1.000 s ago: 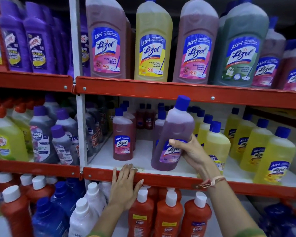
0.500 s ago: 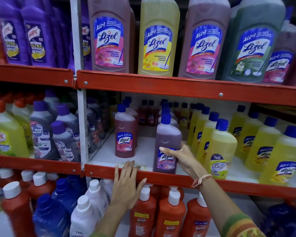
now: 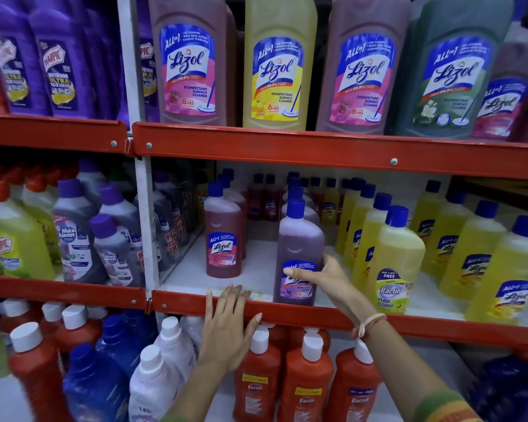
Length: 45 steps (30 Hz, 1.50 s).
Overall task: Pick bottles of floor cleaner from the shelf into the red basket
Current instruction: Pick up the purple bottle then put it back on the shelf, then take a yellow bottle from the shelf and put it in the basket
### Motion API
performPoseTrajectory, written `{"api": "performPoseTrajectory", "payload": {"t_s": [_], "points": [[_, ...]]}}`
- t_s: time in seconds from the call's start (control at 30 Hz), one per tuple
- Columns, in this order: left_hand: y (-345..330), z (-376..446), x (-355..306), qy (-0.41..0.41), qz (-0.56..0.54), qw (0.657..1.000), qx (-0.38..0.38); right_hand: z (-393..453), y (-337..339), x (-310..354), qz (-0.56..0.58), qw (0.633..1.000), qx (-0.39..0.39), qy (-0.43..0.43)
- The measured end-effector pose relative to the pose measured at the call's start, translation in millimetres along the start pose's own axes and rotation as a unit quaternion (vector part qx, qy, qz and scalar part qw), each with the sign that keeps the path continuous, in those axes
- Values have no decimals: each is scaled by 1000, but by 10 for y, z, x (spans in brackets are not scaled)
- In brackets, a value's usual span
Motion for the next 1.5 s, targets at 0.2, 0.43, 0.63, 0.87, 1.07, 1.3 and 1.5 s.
{"api": "performPoseTrajectory", "payload": {"t_s": [0.2,0.43,0.63,0.87,1.07,1.3,1.5], "points": [[184,-2,-20,34,-83,995,-39,-265,289,91,-29,995,27,90],[785,13,-699,1,-220,961,-169,-685,810,581,-69,964,-18,254],[566,158,-1516,-111,-203,968,-96,-920,1465,721,-51,933,-139,328],[71,175,-1836,-145,-51,988,-4,-505,1771,322,-82,973,-113,185],[69,149,-1883,-114,-28,993,6,-316,1716,7,33,992,-63,106],[88,123,-1927,-92,-31,995,-24,-718,1578,470,-222,881,-226,351],[103,122,-1957,-74,-14,997,6,-1396,1461,890,-327,771,-332,435]]}}
Point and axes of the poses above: each hand's wrist, its own z-axis towards the middle knuckle, its own y-axis out of the back of the hand, x = y × z, the point moved 6 cm from there along z, towards the middle knuckle, and after that the axes turned 15 degrees about z, right-handed, at the moved point
